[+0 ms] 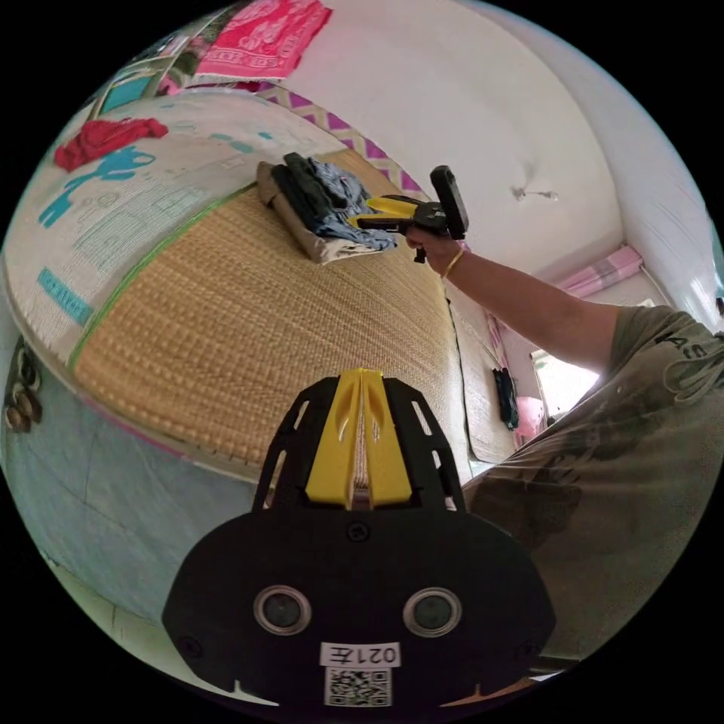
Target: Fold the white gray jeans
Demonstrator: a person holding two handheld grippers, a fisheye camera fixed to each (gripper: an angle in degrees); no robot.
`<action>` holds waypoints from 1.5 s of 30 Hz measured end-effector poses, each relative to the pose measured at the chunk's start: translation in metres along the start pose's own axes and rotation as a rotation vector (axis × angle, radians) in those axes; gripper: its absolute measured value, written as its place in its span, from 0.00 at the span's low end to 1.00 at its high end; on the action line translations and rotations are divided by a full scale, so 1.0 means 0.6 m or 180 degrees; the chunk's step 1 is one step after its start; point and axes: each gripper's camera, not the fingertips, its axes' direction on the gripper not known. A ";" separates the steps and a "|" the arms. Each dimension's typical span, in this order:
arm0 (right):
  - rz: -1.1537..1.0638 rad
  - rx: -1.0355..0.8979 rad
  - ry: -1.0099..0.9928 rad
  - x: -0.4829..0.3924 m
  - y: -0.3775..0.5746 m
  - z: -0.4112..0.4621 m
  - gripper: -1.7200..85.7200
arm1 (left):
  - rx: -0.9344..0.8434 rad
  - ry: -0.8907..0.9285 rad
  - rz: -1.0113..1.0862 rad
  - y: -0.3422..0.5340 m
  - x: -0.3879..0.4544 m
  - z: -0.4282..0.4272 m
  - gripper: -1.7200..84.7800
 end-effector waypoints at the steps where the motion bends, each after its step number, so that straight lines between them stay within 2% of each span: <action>1: -0.0046 -0.0025 0.0050 -0.003 -0.009 0.003 0.19 | 0.0024 -0.0020 -0.0088 0.010 -0.013 -0.011 0.01; 5: -0.0428 -0.0334 0.0237 -0.019 -0.048 0.031 0.16 | 0.0093 -0.0106 -0.0357 0.032 -0.049 -0.039 0.01; 9: -0.0761 -0.0306 0.0492 -0.040 -0.047 0.030 0.16 | 0.0126 -0.0062 -0.0487 0.035 -0.068 -0.052 0.01; 14: -0.0744 -0.0243 0.0600 -0.039 -0.025 0.024 0.13 | 0.0070 -0.0040 -0.0474 0.017 -0.074 -0.055 0.01; 16: -0.0489 -0.0197 0.0397 -0.015 -0.017 0.015 0.11 | 0.0057 -0.0032 -0.0462 0.008 -0.075 -0.056 0.01; 21: 0.1123 0.0205 -0.0859 0.160 0.060 -0.030 0.09 | 0.0080 -0.0022 -0.0401 -0.017 -0.072 -0.059 0.01; 26: 0.2453 0.0838 -0.1707 0.331 0.205 -0.090 0.09 | 0.0006 -0.0006 -0.0264 -0.061 -0.060 -0.052 0.01; 29: 0.2978 0.1188 -0.1813 0.411 0.330 -0.149 0.09 | 0.0023 0.0013 -0.0119 -0.095 -0.045 -0.050 0.01; 33: 0.3157 0.1365 -0.1587 0.473 0.494 -0.250 0.09 | -0.0005 0.0089 0.0034 -0.137 -0.028 -0.033 0.01; 37: 0.2928 0.1269 -0.1326 0.462 0.587 -0.328 0.08 | -0.0129 0.0252 0.0170 -0.181 -0.012 0.011 0.01; 40: 0.2663 0.0854 -0.1083 0.400 0.619 -0.334 0.08 | -0.0277 0.0370 0.0230 -0.209 0.001 0.052 0.01; 42: 0.2450 0.0395 -0.0921 0.316 0.631 -0.283 0.08 | -0.0353 0.0475 0.0275 -0.223 0.010 0.076 0.01; 45: 0.2407 0.0080 -0.1028 0.200 0.653 -0.178 0.08 | -0.0480 0.0554 0.0379 -0.243 0.031 0.108 0.01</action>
